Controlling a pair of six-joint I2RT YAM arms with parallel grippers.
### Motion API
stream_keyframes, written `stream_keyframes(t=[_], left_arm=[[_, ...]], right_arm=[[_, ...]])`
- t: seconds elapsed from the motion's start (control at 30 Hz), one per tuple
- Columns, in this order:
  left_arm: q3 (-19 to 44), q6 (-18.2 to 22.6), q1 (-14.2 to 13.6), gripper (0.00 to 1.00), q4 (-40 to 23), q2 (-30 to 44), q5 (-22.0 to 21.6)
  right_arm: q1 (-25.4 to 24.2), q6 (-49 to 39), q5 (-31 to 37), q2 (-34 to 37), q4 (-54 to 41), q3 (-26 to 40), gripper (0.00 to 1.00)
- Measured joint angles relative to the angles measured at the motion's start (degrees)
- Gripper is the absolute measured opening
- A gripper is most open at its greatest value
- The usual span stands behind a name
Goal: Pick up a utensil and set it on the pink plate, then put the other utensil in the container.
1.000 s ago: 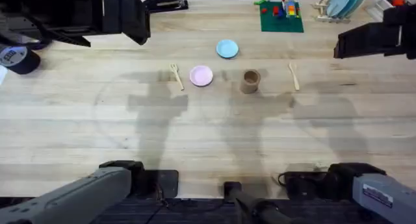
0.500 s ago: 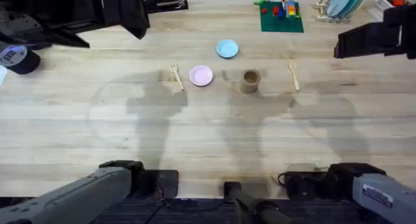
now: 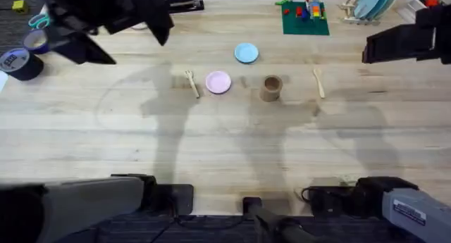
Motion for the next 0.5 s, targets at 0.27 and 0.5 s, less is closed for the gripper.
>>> stream_keyframes(t=[0.27,0.5], left_arm=[[0.00,-0.48,-4.05,0.993,4.95,5.59,-0.17],[0.00,-0.50,-4.36,0.993,6.22,11.29,-0.17]], right_arm=[[0.00,0.00,0.00,0.01,-0.01,0.00,0.994],[0.00,0.00,0.00,0.00,-0.02,0.00,0.995]])
